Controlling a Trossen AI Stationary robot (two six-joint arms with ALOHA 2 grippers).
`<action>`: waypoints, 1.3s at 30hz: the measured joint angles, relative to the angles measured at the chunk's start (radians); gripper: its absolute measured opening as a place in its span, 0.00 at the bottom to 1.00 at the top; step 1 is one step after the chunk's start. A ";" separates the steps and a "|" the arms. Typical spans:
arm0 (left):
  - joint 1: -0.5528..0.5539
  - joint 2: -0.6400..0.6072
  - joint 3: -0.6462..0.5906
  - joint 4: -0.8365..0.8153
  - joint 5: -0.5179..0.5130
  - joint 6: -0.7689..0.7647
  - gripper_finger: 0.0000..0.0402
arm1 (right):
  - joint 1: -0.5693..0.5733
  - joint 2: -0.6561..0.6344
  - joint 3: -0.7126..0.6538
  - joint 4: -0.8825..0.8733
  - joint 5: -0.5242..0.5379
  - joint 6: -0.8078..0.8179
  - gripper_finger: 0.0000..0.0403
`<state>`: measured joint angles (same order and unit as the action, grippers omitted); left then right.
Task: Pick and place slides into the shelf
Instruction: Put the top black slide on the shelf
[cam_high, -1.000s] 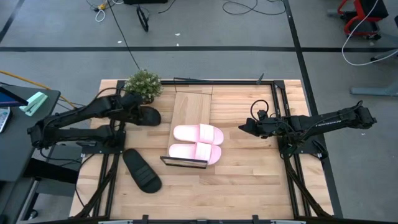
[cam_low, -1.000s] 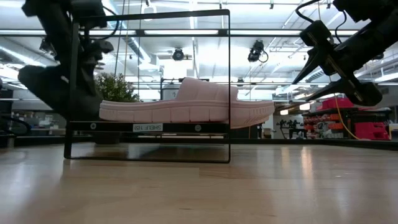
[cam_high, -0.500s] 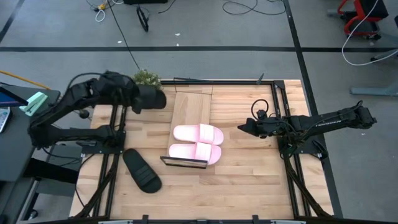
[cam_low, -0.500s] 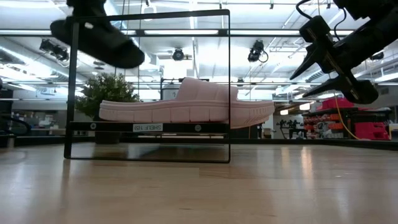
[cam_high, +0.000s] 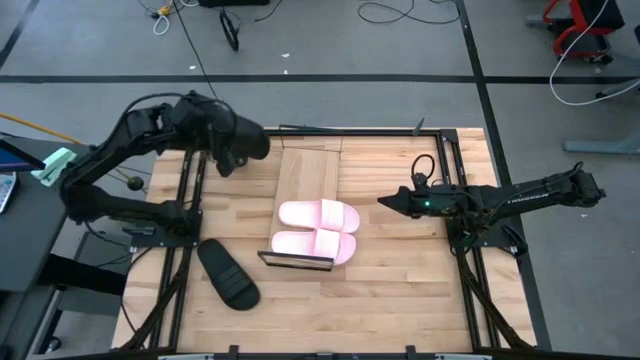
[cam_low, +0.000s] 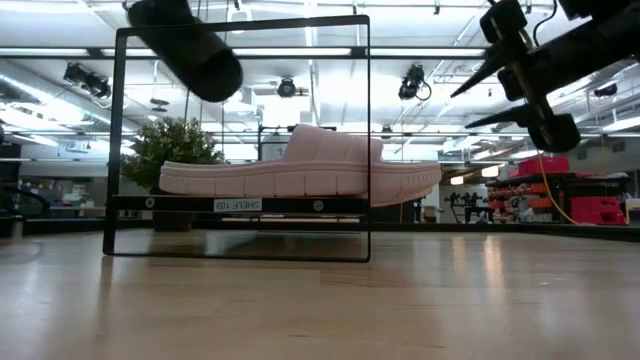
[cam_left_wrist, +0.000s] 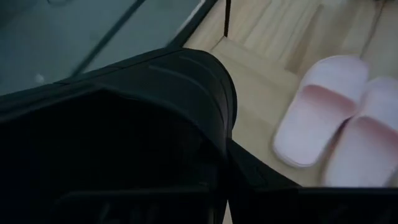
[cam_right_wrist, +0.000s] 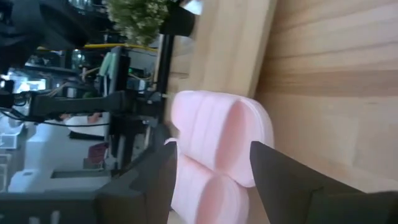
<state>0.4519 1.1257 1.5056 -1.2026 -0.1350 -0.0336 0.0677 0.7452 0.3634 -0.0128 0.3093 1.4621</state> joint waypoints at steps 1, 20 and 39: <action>-0.006 0.022 0.020 -0.001 -0.011 0.028 0.03 | 0.000 0.000 0.000 0.009 0.004 -0.002 0.52; -0.238 0.386 0.262 -0.084 -0.134 0.594 0.04 | -0.083 0.036 0.177 0.288 0.099 -0.582 0.52; -0.317 0.458 0.263 -0.120 -0.184 0.727 0.03 | -0.305 0.663 1.212 -0.493 -0.234 -1.109 0.52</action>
<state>0.1349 1.5841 1.7683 -1.3225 -0.3191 0.6930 -0.2374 1.4083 1.5756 -0.5059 0.0754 0.3531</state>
